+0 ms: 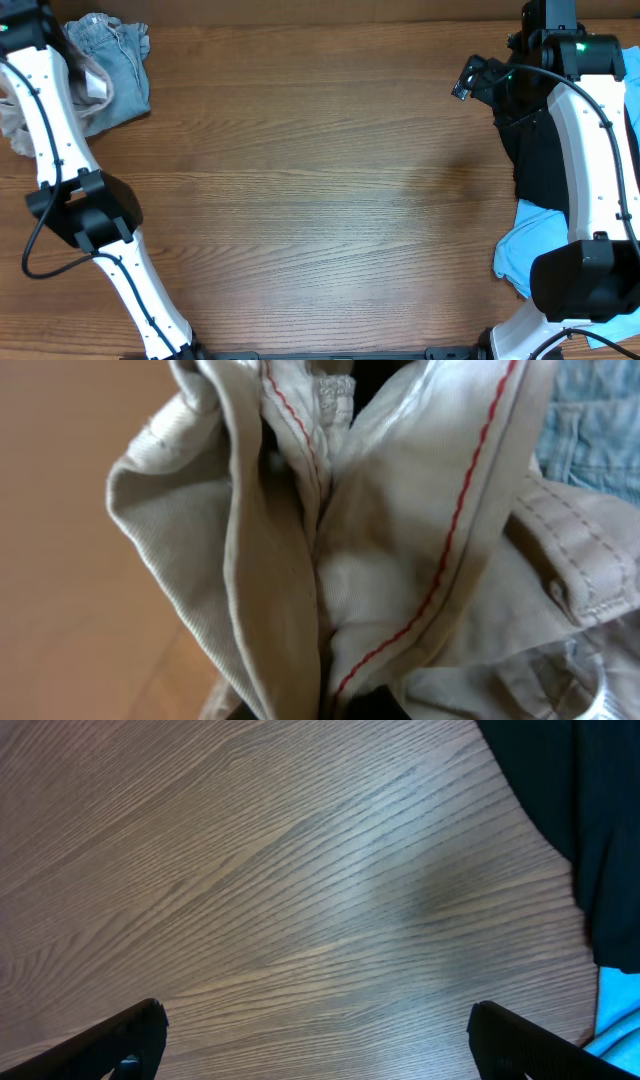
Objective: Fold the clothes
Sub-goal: 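Release the shorts onto the jeans pile and adjust with the left gripper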
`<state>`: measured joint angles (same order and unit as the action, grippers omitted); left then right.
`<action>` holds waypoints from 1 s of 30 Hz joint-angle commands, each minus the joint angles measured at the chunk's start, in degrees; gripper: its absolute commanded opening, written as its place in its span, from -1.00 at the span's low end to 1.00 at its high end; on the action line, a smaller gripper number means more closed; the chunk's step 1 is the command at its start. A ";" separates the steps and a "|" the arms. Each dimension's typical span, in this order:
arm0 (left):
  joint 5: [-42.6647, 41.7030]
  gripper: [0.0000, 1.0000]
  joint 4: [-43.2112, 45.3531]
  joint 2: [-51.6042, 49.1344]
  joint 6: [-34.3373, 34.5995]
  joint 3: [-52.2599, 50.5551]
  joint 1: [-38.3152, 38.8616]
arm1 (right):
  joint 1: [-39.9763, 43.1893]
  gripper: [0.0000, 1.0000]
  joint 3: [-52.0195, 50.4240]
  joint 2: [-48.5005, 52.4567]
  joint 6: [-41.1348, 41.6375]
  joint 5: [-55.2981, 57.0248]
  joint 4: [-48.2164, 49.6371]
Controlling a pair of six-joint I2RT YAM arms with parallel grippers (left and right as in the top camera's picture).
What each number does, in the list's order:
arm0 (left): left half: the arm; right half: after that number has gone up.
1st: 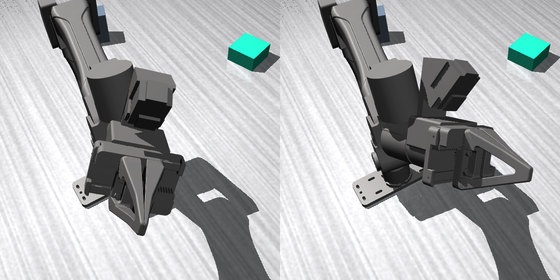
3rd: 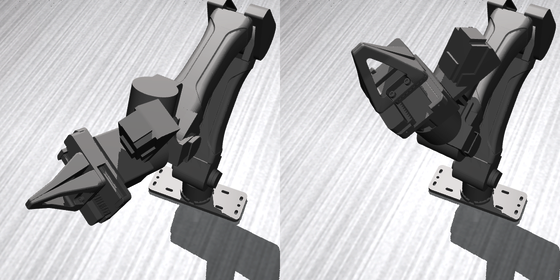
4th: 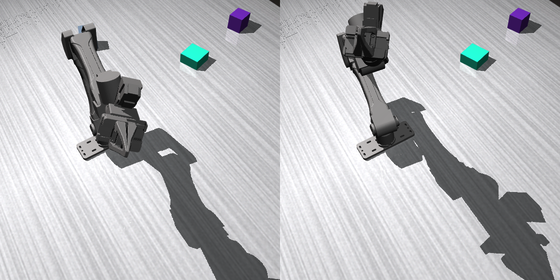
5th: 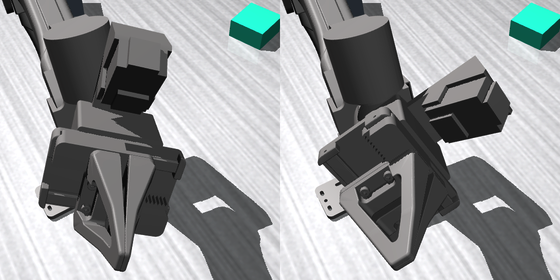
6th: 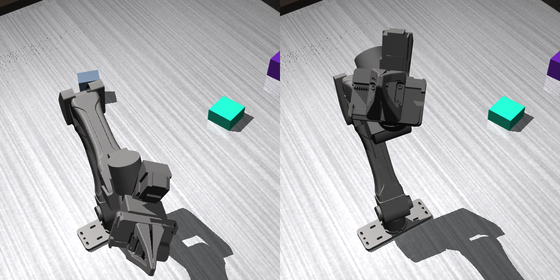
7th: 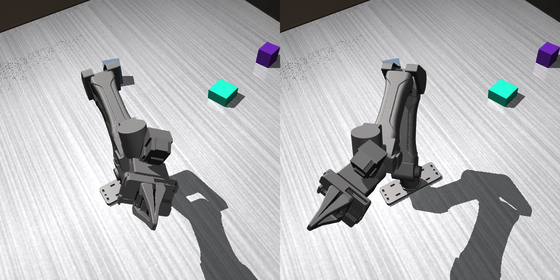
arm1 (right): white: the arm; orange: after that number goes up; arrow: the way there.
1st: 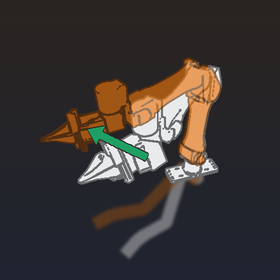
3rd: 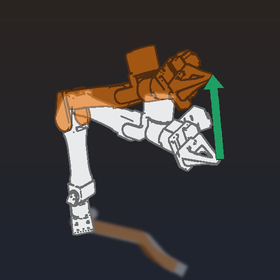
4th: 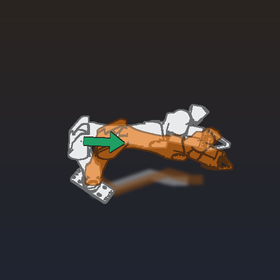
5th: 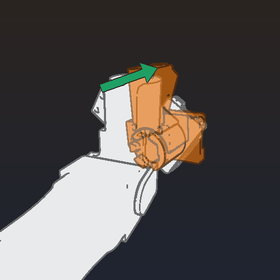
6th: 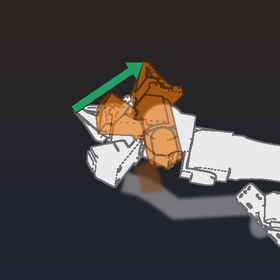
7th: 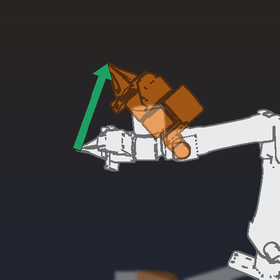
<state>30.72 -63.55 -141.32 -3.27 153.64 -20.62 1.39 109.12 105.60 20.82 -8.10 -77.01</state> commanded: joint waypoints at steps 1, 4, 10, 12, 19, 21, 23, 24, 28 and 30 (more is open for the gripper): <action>-1.22 -0.92 2.32 -1.66 1.16 0.96 2.01 | -0.22 1.00 -0.11 -0.04 0.48 0.33 0.37; -1.81 -0.92 3.52 -2.58 1.16 0.96 3.23 | -0.22 1.00 -0.11 -0.04 0.48 0.35 0.39; -3.34 -0.92 6.95 -2.69 1.60 0.96 5.77 | -0.22 1.00 -0.11 -0.04 0.48 0.33 1.05; -5.16 -0.72 7.23 -2.69 1.60 0.96 6.62 | -0.22 1.00 -0.11 -0.04 0.48 0.33 1.33; -6.88 1.00 5.05 -1.31 1.57 1.29 9.62 | -0.22 1.00 -0.11 -0.04 0.44 0.35 1.53; -8.57 1.00 1.33 0.44 1.55 2.23 9.92 | -0.22 1.00 -0.11 -0.04 0.44 0.35 1.64; -10.97 1.00 -2.91 2.84 1.57 3.10 9.94 | -0.22 1.00 -0.11 -0.04 0.44 0.35 1.75; -13.57 1.00 -6.25 5.55 1.70 3.32 9.40 | -0.22 1.00 -0.11 -0.04 0.46 0.35 1.70; -19.76 1.00 -7.85 7.58 2.05 3.32 6.25 | -0.22 1.00 -0.11 -0.04 0.46 0.35 1.70; -24.04 1.00 -8.28 7.45 2.05 2.86 4.37 | -0.22 1.00 -0.11 -0.04 0.44 0.35 1.70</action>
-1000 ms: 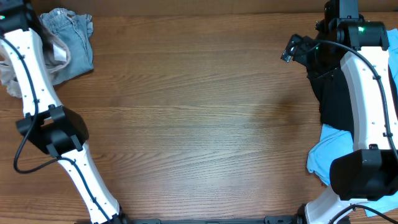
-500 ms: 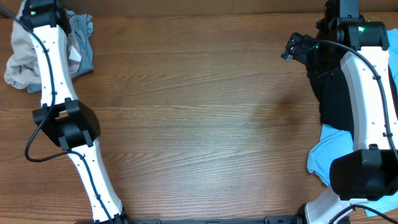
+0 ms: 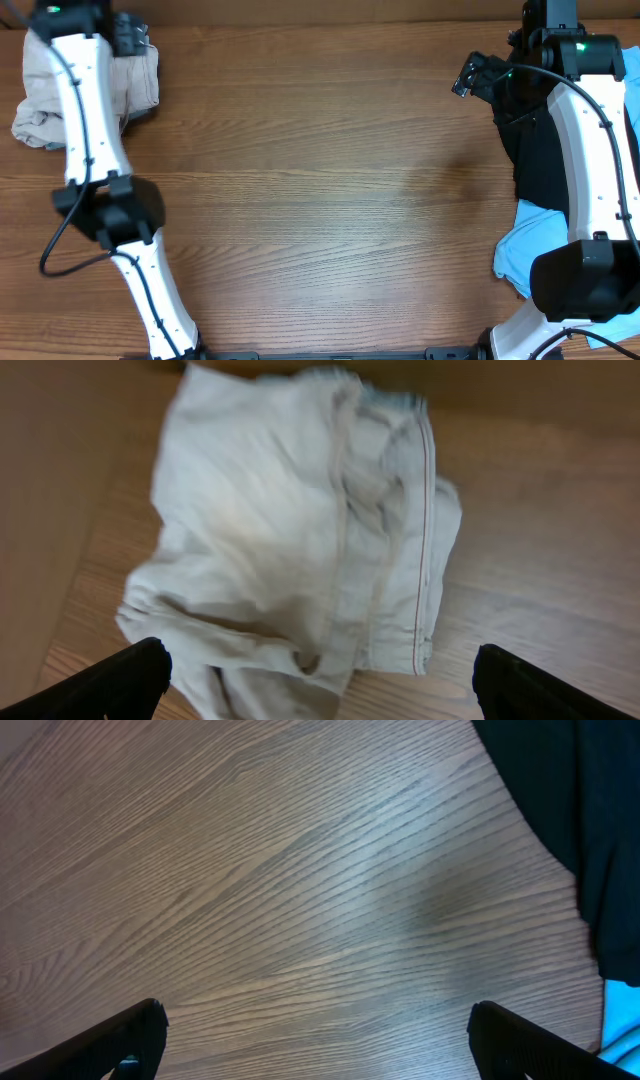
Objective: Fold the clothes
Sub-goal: 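Release the shorts onto the jeans pile and adjust with the left gripper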
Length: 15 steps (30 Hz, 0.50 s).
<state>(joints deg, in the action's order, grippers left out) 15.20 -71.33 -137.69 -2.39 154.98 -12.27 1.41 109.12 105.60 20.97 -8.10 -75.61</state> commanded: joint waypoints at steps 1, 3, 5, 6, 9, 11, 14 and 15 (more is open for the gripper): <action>-11.13 1.00 -0.76 3.74 1.14 0.96 -4.87 | -0.24 1.00 -0.11 -0.04 0.28 0.33 0.28; -16.90 1.00 -1.40 3.67 1.14 -0.13 -6.54 | -0.24 0.97 -0.11 -0.04 0.28 0.35 -0.07; -21.77 1.00 -2.29 3.69 1.18 -0.15 -7.30 | -0.42 0.94 -0.07 -0.04 -0.39 0.42 -0.35; -23.08 1.00 -2.86 4.15 1.18 0.09 -7.34 | -0.57 0.94 0.02 -0.07 -0.90 0.59 -0.57; -24.22 1.00 -5.40 7.37 1.11 0.55 -6.54 | -1.22 0.94 1.68 -0.83 -2.14 2.51 -3.13; -24.17 1.00 -7.89 10.78 1.11 0.55 -5.38 | -1.70 0.95 3.17 -2.10 -2.16 5.05 -5.18; -23.93 1.00 -11.34 15.21 1.14 0.55 -3.78 | -2.51 1.00 6.12 -5.07 -3.52 7.65 -8.92; -23.56 1.00 -12.79 16.79 1.14 0.55 -3.21 | -2.71 1.00 7.06 -6.19 -4.42 7.65 -10.29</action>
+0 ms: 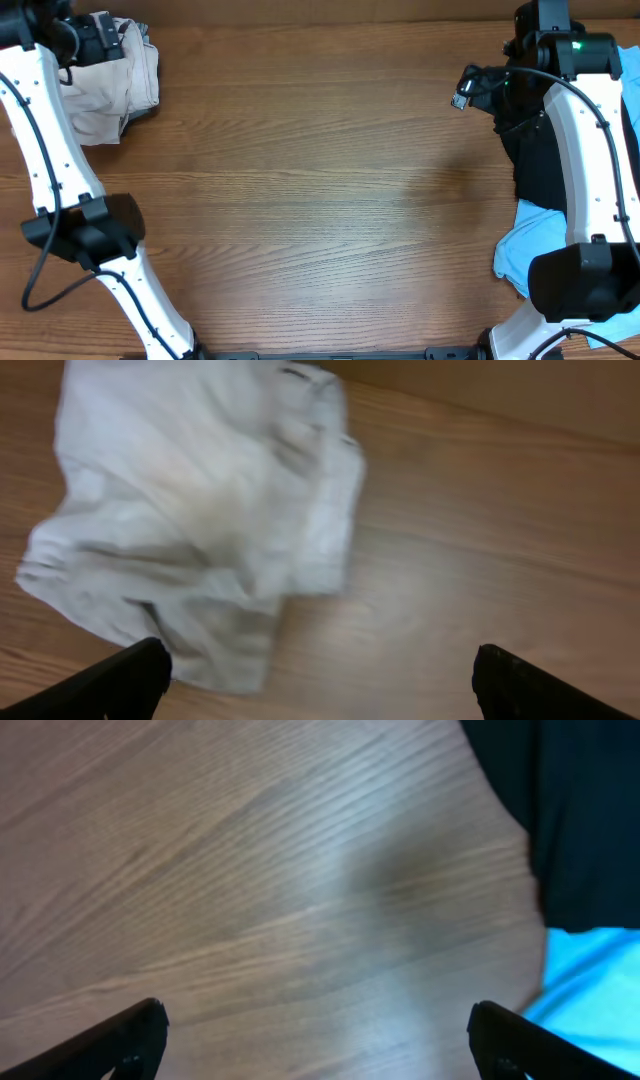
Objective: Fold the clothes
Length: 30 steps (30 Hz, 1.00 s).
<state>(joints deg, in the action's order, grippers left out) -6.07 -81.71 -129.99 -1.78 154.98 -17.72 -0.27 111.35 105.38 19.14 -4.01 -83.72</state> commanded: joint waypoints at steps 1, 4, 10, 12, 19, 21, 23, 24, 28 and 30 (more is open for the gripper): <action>-2.27 1.00 -3.72 10.34 0.50 0.55 2.71 | -1.14 1.00 5.92 -7.23 -3.17 3.58 -3.80; -2.32 1.00 -7.37 13.29 0.50 0.55 3.50 | -1.11 1.00 8.90 -11.39 -3.26 3.96 -9.16; -2.36 1.00 -9.14 14.64 0.52 0.55 3.50 | -1.11 1.00 9.79 -19.96 0.76 -4.24 -9.57; -2.34 1.00 -9.14 14.45 0.52 0.55 3.50 | -1.11 1.00 9.79 -21.33 0.83 -6.84 -9.29; -2.36 0.99 -9.14 14.38 0.52 0.52 3.50 | -1.11 1.00 9.79 -22.25 0.83 -6.75 -9.62; -2.36 1.00 -9.14 14.38 0.52 0.55 3.50 | -1.11 1.00 9.79 -22.18 0.66 -6.69 -9.64; -2.36 1.00 -9.11 14.38 0.52 0.55 3.50 | -1.11 1.00 9.79 -22.16 -2.95 -2.80 -9.62; -2.36 1.00 -9.11 14.38 0.52 0.55 3.50 | -1.11 1.00 9.79 -22.45 -3.08 -0.90 -9.70; -2.36 1.00 -9.11 14.36 0.52 0.55 3.50 | -2.62 1.00 7.76 -25.46 -3.06 1.90 -1.81; -2.36 1.00 -9.11 14.38 0.50 0.55 3.50 | -4.50 1.00 4.02 -27.93 -3.06 4.24 5.97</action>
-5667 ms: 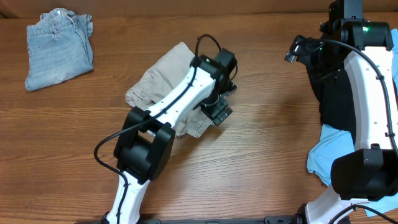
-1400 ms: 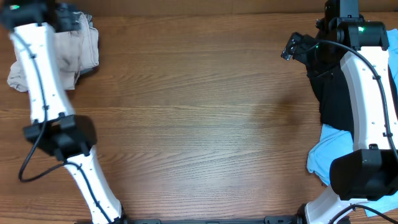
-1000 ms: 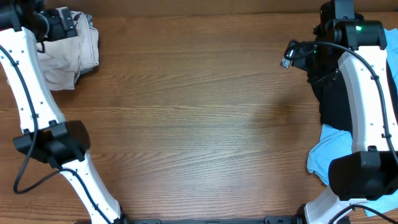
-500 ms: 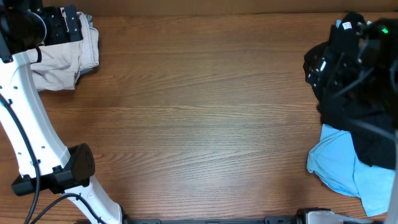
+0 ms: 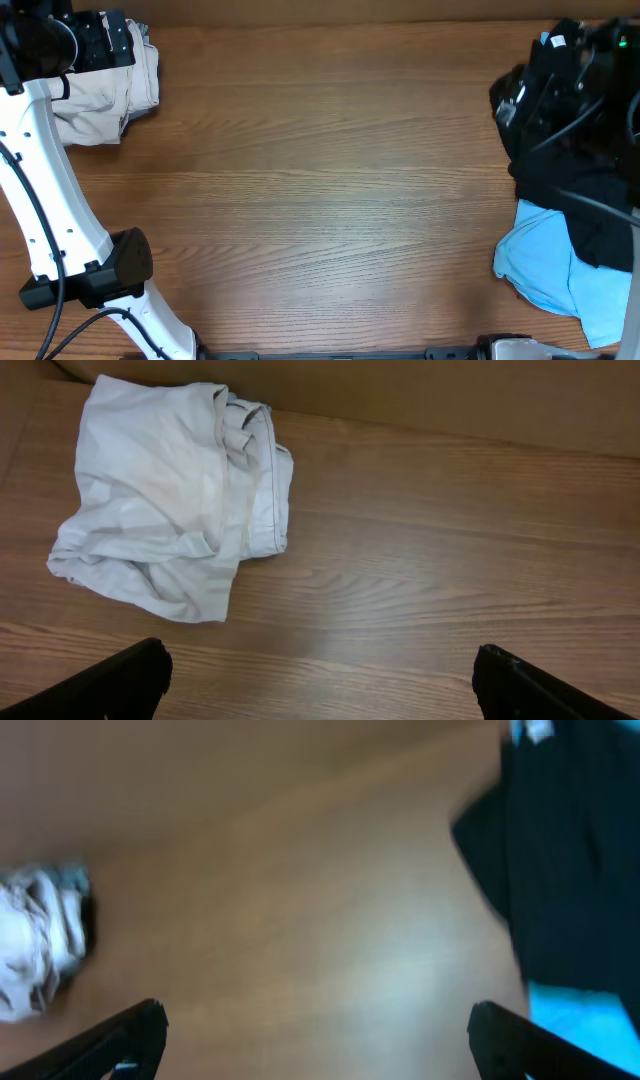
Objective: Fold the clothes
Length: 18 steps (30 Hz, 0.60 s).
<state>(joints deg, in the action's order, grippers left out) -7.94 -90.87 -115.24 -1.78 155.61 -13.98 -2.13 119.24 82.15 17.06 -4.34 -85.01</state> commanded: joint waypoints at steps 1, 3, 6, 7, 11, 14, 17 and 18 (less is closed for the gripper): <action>-0.46 0.99 0.02 -0.37 0.52 -0.09 -0.24 | -3.45 1.00 -5.97 -5.99 -0.98 5.40 10.54; -0.48 1.00 0.02 -0.37 0.52 -0.09 -0.24 | -4.74 1.00 -12.17 -9.53 -0.98 6.43 19.34; -0.48 1.00 0.02 -0.37 0.52 -0.09 -0.24 | -4.98 1.00 -24.15 -16.17 -0.55 5.97 31.95; -0.48 1.00 0.04 -0.39 0.52 -0.09 -0.24 | -4.98 1.00 -30.47 -19.65 -0.57 6.01 37.31; -0.46 1.00 0.04 -0.37 0.50 -0.09 -0.24 | -4.98 1.00 -49.07 -30.16 -0.57 5.99 51.52; -0.48 1.00 0.04 -0.37 0.52 -0.09 -0.24 | -4.98 1.00 -63.60 -39.08 -0.57 6.01 60.96; -0.48 1.00 0.04 -0.39 0.50 -0.11 -0.24 | -4.85 1.00 -77.70 -48.04 -0.57 6.05 69.48; -0.48 1.00 0.04 -0.39 0.52 -0.09 -0.24 | -4.81 1.00 -82.82 -51.23 -0.57 6.25 72.74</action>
<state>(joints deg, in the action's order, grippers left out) -7.97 -90.91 -115.24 -1.76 155.61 -13.98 -6.94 49.74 39.83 16.51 0.95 -18.28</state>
